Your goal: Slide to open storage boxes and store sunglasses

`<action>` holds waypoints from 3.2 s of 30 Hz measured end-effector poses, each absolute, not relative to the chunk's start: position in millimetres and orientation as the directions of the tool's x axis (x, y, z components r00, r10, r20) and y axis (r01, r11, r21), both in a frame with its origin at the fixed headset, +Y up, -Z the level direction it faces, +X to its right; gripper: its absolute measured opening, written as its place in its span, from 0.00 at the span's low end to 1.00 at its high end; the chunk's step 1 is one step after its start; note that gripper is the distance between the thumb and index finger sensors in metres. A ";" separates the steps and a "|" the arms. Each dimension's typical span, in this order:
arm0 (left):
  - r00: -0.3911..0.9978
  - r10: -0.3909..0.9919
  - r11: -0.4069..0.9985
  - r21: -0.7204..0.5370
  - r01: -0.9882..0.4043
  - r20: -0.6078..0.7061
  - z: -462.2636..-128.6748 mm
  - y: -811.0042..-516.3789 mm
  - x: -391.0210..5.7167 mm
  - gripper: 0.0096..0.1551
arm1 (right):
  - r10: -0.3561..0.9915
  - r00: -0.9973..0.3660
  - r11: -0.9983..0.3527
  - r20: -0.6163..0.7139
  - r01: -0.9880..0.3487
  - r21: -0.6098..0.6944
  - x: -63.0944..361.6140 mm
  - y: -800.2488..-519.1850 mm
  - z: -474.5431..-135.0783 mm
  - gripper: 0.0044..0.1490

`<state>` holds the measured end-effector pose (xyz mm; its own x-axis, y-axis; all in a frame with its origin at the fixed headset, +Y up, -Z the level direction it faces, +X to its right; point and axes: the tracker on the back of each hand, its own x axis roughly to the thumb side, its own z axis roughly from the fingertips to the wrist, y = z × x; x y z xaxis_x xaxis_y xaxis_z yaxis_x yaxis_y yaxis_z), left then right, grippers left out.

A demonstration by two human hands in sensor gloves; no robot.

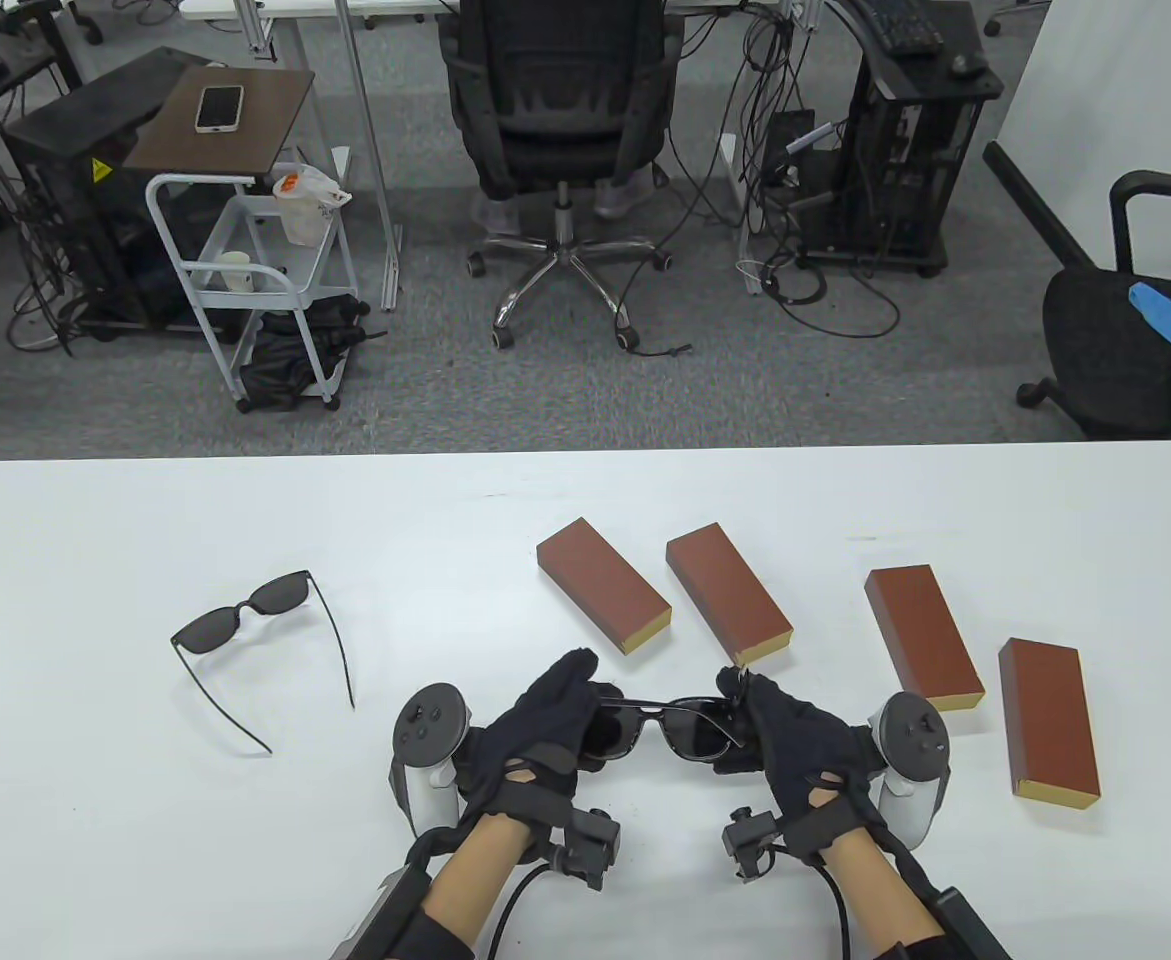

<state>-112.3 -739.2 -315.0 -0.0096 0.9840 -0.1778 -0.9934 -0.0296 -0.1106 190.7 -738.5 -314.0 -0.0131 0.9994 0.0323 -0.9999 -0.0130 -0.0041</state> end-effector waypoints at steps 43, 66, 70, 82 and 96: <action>0.007 0.977 -0.052 -0.271 -0.961 -0.212 -315.9 -755.8 -102.2 0.32 | 0.394 -0.797 -0.788 0.458 -0.550 -0.277 169.5 -690.4 -294.0 0.30; 0.447 0.895 0.436 -0.208 -0.875 -0.003 -322.0 -739.1 -123.1 0.32 | -0.041 -0.857 -0.950 0.513 -0.125 -0.284 122.6 -705.0 -282.9 0.24; 0.587 0.809 0.587 -0.096 -0.804 0.036 -325.4 -730.1 -142.1 0.32 | -0.062 -0.849 -0.978 0.526 -0.053 -0.201 121.0 -715.6 -285.8 0.24; 0.781 0.624 0.781 0.001 -0.624 0.041 -330.4 -726.1 -167.2 0.32 | -0.073 -0.811 -0.997 0.581 0.050 -0.056 104.7 -739.5 -285.4 0.23; 0.804 0.591 0.805 0.011 -0.593 0.062 -332.0 -723.8 -166.2 0.33 | 0.023 -0.876 -1.000 0.481 -0.015 0.022 117.4 -735.7 -290.9 0.27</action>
<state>-166.2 -723.8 -332.0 0.8040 0.5913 0.0624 -0.5930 0.8051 0.0114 117.4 -735.7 -290.9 -0.8761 0.0234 0.4815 -0.0146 -0.9997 0.0220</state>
